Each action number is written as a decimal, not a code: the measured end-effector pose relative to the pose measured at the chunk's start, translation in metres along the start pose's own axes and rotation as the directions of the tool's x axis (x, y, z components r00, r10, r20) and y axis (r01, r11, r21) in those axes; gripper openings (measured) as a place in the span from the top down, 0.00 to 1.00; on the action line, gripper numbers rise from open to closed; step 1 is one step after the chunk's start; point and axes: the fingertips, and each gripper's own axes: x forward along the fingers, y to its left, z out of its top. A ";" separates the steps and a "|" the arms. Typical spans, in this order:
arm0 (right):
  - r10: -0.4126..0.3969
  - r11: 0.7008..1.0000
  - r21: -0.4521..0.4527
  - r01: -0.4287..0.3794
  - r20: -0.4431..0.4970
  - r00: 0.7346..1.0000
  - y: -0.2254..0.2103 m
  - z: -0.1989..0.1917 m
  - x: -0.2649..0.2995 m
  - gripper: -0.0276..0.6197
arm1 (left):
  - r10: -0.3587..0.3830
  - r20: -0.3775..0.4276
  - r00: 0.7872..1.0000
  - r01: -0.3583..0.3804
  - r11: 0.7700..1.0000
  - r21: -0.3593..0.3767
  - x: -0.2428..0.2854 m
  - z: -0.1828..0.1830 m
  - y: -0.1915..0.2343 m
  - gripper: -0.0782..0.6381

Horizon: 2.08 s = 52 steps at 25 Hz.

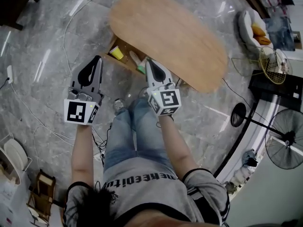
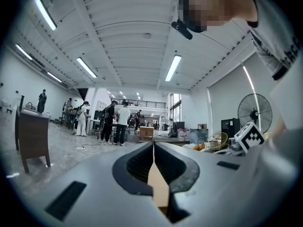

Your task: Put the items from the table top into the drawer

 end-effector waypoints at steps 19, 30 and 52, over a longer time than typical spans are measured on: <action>-0.033 0.991 -0.120 0.051 0.145 0.989 0.015 0.138 -0.098 0.96 | 0.012 0.061 0.998 -0.014 1.000 0.027 -0.031 0.121 -0.045 0.87; -0.041 0.982 -0.170 0.084 0.240 0.970 0.022 0.194 -0.148 0.96 | -0.004 0.135 0.991 -0.007 0.997 0.076 -0.050 0.162 -0.070 0.87; -0.060 0.975 -0.179 0.133 0.364 0.929 0.022 0.242 -0.197 0.96 | -0.003 0.224 0.975 -0.015 0.997 0.081 -0.061 0.210 -0.094 0.87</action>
